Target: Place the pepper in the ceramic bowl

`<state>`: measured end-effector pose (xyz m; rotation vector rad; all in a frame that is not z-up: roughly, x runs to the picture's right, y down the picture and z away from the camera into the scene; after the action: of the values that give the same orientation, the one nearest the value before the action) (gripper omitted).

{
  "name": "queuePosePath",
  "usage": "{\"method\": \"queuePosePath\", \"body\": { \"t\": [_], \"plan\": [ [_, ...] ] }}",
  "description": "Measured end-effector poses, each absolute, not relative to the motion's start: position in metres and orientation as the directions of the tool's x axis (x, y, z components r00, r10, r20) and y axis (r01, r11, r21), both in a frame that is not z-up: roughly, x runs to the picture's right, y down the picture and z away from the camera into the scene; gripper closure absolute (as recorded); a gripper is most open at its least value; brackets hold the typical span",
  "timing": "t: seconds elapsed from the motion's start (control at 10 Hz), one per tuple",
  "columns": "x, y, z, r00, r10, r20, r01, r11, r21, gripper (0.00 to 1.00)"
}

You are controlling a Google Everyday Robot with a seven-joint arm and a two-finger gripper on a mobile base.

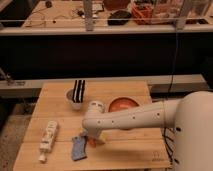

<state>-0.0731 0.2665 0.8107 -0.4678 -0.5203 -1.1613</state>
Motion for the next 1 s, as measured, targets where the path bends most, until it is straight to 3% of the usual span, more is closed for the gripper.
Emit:
{"method": "queuePosePath", "body": {
  "t": [0.6, 0.8, 1.0],
  "plan": [
    [-0.0735, 0.2678, 0.8099, 0.307, -0.730, 0.611, 0.941, 0.329, -0.079, 0.21],
    [-0.0731, 0.2677, 0.8098, 0.307, -0.730, 0.610, 0.941, 0.330, -0.079, 0.30],
    [-0.0730, 0.2674, 0.8098, 0.308, -0.730, 0.610, 0.941, 0.330, -0.080, 0.33]
  ]
}}
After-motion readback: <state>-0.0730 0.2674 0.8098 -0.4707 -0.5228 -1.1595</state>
